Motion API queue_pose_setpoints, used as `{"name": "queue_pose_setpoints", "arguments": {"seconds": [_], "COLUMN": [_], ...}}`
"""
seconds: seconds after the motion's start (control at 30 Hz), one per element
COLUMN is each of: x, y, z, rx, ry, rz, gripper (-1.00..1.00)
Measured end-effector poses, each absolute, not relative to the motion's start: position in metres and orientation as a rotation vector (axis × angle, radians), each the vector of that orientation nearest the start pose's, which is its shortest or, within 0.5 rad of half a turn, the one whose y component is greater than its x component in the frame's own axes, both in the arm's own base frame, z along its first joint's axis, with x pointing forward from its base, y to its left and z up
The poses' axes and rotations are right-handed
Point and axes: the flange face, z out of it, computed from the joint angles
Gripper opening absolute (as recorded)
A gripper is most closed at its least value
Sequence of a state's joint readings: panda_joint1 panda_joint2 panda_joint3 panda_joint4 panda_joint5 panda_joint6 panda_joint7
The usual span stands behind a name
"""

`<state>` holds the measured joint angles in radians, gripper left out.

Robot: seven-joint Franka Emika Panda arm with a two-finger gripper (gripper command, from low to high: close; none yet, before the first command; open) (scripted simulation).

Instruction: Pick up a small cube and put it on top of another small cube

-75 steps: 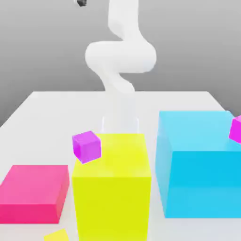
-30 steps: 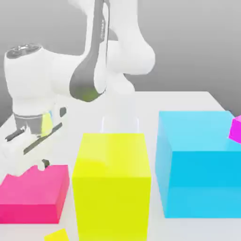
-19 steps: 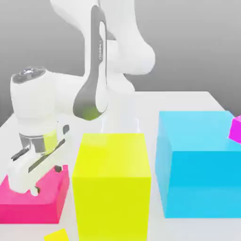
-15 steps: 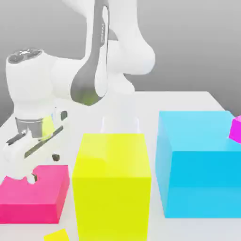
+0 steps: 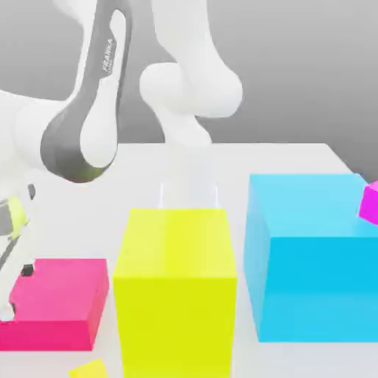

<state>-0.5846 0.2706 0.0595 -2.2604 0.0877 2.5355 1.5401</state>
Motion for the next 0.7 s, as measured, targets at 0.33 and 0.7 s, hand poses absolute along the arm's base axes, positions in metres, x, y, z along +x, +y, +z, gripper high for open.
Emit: {"name": "queue_pose_setpoints", "arguments": {"seconds": [0.33, 0.7], "x": [0.500, 0.506], "y": [-0.326, -0.336], "z": [0.205, 0.136], "rx": [-2.011, -2.111], "ry": [2.393, 2.324], "rz": [0.007, -0.001], "gripper": [1.00, -1.00]}}
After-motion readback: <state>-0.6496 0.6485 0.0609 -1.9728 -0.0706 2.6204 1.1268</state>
